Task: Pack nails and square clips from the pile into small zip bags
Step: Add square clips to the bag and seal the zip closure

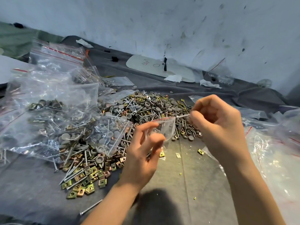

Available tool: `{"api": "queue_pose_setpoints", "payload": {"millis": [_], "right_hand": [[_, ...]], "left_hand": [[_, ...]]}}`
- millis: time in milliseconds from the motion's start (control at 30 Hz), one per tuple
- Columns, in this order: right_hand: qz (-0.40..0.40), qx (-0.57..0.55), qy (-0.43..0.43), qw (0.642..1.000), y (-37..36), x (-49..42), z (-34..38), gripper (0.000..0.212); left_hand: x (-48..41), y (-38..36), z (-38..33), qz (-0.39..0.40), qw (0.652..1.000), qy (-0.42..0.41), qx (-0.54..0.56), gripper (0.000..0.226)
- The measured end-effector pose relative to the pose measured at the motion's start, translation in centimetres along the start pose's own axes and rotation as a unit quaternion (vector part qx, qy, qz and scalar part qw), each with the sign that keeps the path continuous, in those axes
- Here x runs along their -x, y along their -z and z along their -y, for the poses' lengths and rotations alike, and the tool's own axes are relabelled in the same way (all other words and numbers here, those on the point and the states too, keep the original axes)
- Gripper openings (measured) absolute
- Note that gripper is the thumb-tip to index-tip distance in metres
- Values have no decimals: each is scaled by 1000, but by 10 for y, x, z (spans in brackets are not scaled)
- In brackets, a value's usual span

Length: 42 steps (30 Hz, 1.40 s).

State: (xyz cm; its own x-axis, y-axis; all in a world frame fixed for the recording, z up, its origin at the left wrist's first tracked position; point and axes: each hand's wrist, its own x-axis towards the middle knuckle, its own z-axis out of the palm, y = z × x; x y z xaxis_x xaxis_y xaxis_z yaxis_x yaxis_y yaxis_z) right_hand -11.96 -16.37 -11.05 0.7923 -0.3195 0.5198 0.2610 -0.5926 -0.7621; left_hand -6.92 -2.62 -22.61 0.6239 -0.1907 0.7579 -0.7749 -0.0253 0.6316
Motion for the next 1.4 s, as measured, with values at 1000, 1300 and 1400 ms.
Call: {"api": "queue_pose_setpoints", "payload": {"millis": [1000, 1300, 1400], "right_hand": [[130, 377, -50, 916, -50, 10, -118, 15], [188, 450, 1, 873, -38, 0, -123, 19], [168, 415, -22, 894, -36, -1, -126, 14]], "left_hand": [[-1, 0, -1, -58, 998, 22, -21, 15], [0, 1, 1, -74, 997, 14, -16, 15], [0, 0, 1, -78, 997, 15, -23, 16]]}}
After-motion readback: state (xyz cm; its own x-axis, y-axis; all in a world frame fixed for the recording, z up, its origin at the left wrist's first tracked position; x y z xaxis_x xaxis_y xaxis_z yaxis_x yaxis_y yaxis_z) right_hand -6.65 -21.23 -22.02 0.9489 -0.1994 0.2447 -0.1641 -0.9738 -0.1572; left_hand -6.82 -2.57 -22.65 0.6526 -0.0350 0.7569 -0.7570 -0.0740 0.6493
